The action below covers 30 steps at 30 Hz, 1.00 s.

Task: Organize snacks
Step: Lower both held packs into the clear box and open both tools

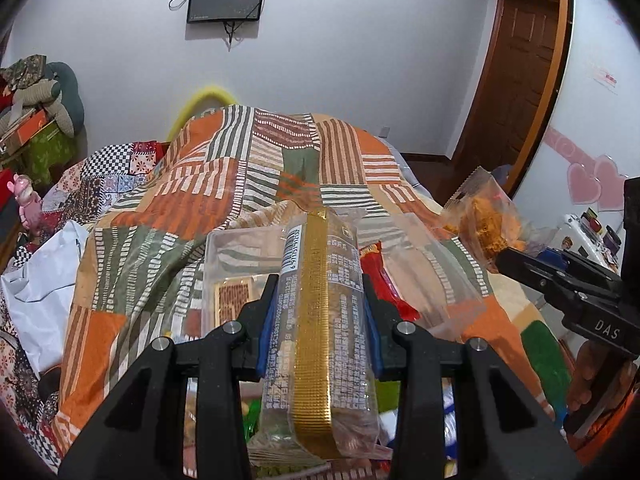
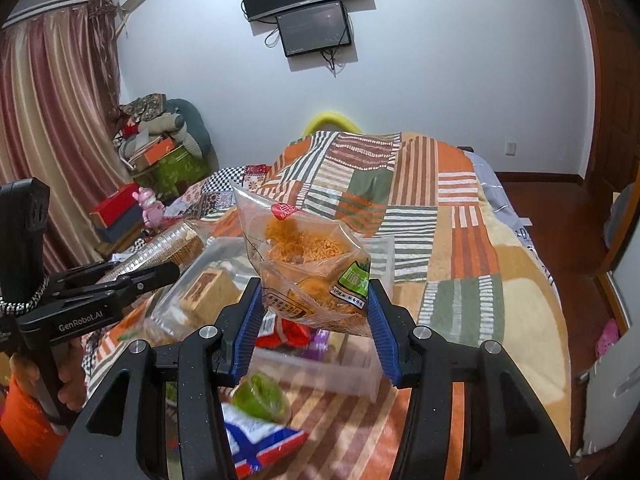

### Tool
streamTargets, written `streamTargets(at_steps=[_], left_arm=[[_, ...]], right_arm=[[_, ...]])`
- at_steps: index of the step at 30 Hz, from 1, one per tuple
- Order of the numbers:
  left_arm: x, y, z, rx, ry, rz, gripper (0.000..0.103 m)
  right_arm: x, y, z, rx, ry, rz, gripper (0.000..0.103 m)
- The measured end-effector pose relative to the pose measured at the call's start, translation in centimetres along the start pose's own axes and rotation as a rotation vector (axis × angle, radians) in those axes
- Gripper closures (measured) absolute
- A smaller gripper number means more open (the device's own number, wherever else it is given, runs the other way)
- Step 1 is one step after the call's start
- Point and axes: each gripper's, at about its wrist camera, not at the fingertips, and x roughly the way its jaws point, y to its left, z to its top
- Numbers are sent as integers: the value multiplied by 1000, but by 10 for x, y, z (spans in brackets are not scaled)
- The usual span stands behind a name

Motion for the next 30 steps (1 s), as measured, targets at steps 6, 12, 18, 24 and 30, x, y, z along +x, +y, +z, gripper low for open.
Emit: streamTargets(at_steps=[6, 12, 18, 24, 30], left_arm=[[25, 4, 6, -18, 31, 5, 67], [51, 10, 6, -41, 73, 1, 67], [78, 13, 4, -58, 127, -8, 67], [93, 9, 0, -61, 163, -14, 66], [89, 2, -2, -25, 163, -9, 66]], right_arm=[[20, -1, 3, 3, 33, -4, 56], [44, -5, 0, 17, 86, -4, 56], [56, -2, 1, 2, 110, -12, 56], [68, -2, -2, 4, 143, -8, 55], [75, -6, -6, 27, 189, -5, 51]])
